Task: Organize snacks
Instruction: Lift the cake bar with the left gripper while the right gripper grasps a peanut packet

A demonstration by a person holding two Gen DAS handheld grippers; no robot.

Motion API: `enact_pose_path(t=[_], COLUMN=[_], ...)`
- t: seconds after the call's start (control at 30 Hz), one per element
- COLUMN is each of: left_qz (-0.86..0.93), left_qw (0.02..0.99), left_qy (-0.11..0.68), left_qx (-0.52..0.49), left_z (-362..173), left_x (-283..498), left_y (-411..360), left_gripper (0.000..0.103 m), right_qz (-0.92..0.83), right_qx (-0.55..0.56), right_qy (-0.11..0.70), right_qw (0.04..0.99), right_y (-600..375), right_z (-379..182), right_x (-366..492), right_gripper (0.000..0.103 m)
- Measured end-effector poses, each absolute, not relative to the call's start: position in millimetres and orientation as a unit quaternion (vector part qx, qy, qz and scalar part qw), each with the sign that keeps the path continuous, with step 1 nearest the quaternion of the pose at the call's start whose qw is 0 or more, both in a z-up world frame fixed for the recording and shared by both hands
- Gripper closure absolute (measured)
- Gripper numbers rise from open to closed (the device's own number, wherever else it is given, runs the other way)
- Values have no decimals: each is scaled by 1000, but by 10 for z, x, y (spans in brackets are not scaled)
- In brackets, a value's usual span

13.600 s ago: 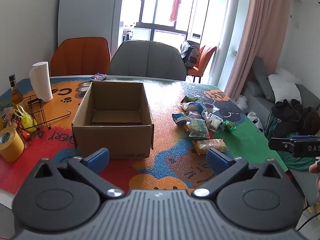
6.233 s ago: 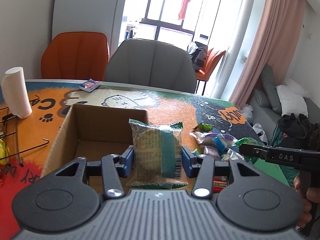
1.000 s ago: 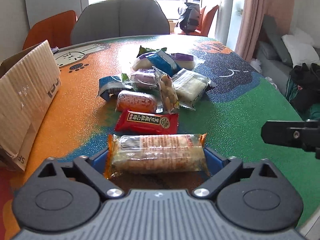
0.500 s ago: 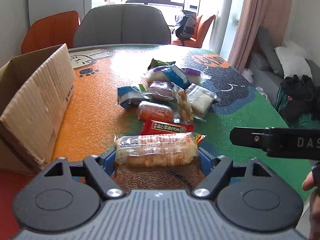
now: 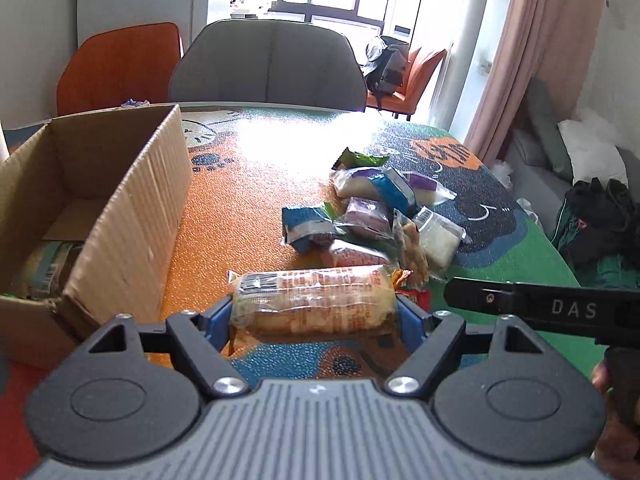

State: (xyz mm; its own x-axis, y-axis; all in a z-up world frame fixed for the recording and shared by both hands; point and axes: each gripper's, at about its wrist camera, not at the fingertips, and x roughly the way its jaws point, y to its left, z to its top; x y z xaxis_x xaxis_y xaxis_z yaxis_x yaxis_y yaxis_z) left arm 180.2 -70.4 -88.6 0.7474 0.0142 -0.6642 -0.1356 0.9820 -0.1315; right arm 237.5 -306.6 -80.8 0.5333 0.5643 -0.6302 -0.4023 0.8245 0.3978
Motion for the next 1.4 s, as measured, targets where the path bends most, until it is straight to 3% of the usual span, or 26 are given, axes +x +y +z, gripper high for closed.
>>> enact_pose_path(t=[0.9,1.0,1.03,1.4], left_qz=[33,32,31,18], left_qw=[916,914,915,922], left_qy=[378,380,380,365], left_qx=[-131,-134,-135,-129], left_z=[-1069,-1087,-1088,-951], left_x=[2026,2040,2035,1965], left_y=[-509,-507,-510,-592], left_gripper=[23,23,23,23], right_qz=[270,269,275,269], right_qx=[99,91,93,94], right_qy=[418,419,426,414], right_qw=[862,862,857,864], right_y=[-2681,-2677,-2676,-2822], right_z=[-1032,-1039,-1048,-924], right_x=[2797,2814,2823,2624], right_gripper=[61,85,88,88])
